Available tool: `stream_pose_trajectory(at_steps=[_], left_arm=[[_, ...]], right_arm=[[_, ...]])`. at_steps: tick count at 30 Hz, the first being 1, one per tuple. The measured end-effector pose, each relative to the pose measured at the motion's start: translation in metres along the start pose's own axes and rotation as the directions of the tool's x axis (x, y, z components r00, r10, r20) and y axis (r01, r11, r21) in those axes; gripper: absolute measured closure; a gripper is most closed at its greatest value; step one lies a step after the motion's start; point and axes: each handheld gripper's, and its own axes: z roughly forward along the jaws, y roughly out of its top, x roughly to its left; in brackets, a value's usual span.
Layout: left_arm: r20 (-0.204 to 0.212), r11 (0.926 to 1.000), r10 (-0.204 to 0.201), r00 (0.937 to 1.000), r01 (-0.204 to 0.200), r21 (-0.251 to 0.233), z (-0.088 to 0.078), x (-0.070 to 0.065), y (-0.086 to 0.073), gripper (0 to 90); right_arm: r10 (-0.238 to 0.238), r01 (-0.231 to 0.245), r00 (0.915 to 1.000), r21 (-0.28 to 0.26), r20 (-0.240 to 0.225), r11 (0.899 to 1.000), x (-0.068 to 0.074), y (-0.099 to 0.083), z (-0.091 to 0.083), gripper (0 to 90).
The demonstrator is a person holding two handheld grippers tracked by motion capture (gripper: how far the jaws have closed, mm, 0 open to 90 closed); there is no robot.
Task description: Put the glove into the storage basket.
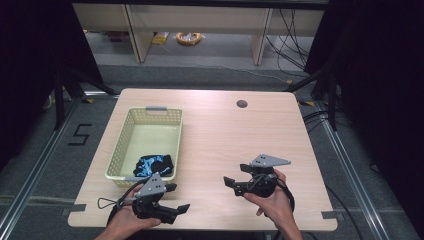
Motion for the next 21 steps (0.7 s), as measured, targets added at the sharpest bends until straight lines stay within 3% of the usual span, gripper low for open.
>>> stream_pose_trajectory(at_steps=[1,2,4,5,8,11,12,13,15,16,17,18,19,21], left_arm=[[-0.013,0.9999,0.013,0.9998,-0.013,0.005,0.000,0.000,-0.001,19.6],[0.005,1.0000,0.008,1.0000,-0.008,-0.002,0.001,-0.001,-0.002,19.2],[-0.005,1.0000,0.000,1.0000,0.000,0.002,0.002,-0.002,-0.006,16.6],[0.004,0.9998,0.019,0.9998,-0.019,0.004,0.003,-0.001,-0.007,16.2],[0.016,0.9998,0.002,0.9999,-0.002,0.022,0.005,-0.002,-0.013,15.8],[0.013,0.9999,-0.004,0.9999,0.004,0.010,0.007,-0.004,-0.018,15.4],[0.016,0.9992,0.006,0.9999,-0.006,0.038,0.006,-0.004,-0.019,15.4],[0.033,0.9995,-0.020,0.9993,0.019,0.026,0.007,-0.007,-0.021,15.4],[0.029,0.9998,0.002,0.9996,-0.002,0.019,0.008,-0.007,-0.024,15.4],[0.020,0.9998,-0.010,0.9997,0.009,0.020,0.008,-0.009,-0.026,15.4],[0.016,0.9993,0.007,0.9999,-0.007,0.037,0.007,-0.008,-0.027,15.4],[0.015,0.9985,0.038,0.9992,-0.038,0.039,0.007,-0.008,-0.028,15.3],[0.010,0.9995,0.004,0.9999,-0.004,0.032,0.008,-0.010,-0.031,15.3],[0.009,0.9989,0.003,1.0000,-0.004,0.046,0.009,-0.009,-0.034,15.4]], right_arm=[[0.000,0.000,1.0000,-0.003,-0.002,1.000,0.000,-0.002,-0.001,20.5],[0.001,-0.001,1.0000,-0.003,-0.001,1.000,0.000,-0.004,-0.002,20.4],[-0.014,0.014,0.9999,-0.016,-0.006,1.000,-0.002,-0.008,-0.004,20.1],[-0.001,0.001,1.0000,-0.017,-0.007,1.000,0.000,-0.011,-0.005,20.0],[0.007,-0.007,0.9998,-0.010,-0.019,1.000,0.002,-0.018,-0.006,19.5],[-0.002,0.002,0.9996,-0.003,-0.027,1.000,0.004,-0.026,-0.006,17.9],[-0.021,0.021,0.9992,-0.009,-0.035,1.000,0.003,-0.029,-0.005,17.0],[-0.002,0.003,0.9993,0.001,-0.037,1.000,0.006,-0.032,-0.004,16.8],[-0.003,0.004,0.9989,0.023,-0.047,1.000,0.008,-0.037,-0.003,16.7],[-0.018,0.019,0.9988,0.027,-0.046,0.999,0.008,-0.039,-0.002,16.6],[-0.044,0.045,0.9976,0.015,-0.054,0.999,0.007,-0.041,-0.001,16.6],[-0.004,0.005,0.9985,0.032,-0.054,0.999,0.010,-0.043,-0.001,16.6],[-0.041,0.042,0.9977,0.026,-0.054,0.999,0.007,-0.045,0.000,16.6],[-0.035,0.037,0.9975,0.029,-0.061,0.999,0.008,-0.049,0.002,16.6]])
